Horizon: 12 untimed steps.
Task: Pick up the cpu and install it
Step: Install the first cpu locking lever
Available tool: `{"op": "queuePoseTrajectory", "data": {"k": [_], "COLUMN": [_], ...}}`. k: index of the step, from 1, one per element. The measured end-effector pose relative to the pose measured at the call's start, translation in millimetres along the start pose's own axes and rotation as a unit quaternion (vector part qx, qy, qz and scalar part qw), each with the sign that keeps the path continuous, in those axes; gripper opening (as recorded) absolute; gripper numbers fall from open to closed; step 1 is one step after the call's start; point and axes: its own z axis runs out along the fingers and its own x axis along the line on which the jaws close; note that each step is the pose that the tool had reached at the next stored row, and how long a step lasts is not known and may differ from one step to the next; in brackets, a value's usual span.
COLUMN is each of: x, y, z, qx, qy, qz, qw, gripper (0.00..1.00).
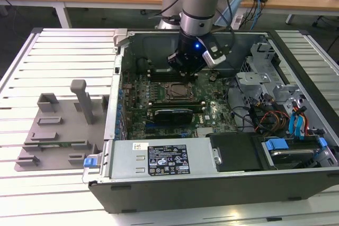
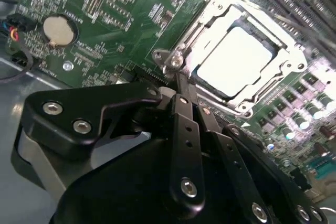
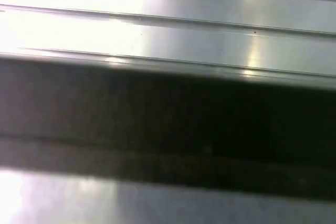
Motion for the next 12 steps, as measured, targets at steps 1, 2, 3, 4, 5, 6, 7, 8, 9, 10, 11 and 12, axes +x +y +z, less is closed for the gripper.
{"op": "queuePoseTrajectory", "data": {"k": [1,2,3,4,5,6,7,8,9,10,11,12], "x": [0.5,0.9,1.3,1.6,1.7,1.8,1.9,1.9,2.0,2.1,2.2,2.2], "y": [-5.1,-9.5,-14.2,-16.9,-18.4,-19.0,-19.4,-19.7,-20.6,-21.5,-21.7,-22.0], "z": [-0.1,-0.2,-0.3,-0.4,-0.6,-0.8,-1.4,-1.9,-3.2,-4.9,-6.4,-8.0], "qx": [0.0006,0.0008,0.0011,0.0014,0.0017,0.0018,0.0025,0.0029,0.0038,0.0049,0.0058,0.0069], "qy": [0.0001,0.0001,0.0001,0.0001,0.0002,0.0002,0.0003,0.0003,0.0004,0.0005,0.0005,0.0006], "qz": [0.0,0.0,0.0,0.0,0.0,0.0,0.0,0.0,0.0,0.0,0.0,0.0], "qw": [1.0,1.0,1.0,1.0,1.0,1.0,1.0,1.0,1.0,1.0,1.0,1.0], "gripper": [0.11,0.11,0.11,0.11,0.11,0.11,0.11,0.11,0.11,0.11,0.11,0.11]}}
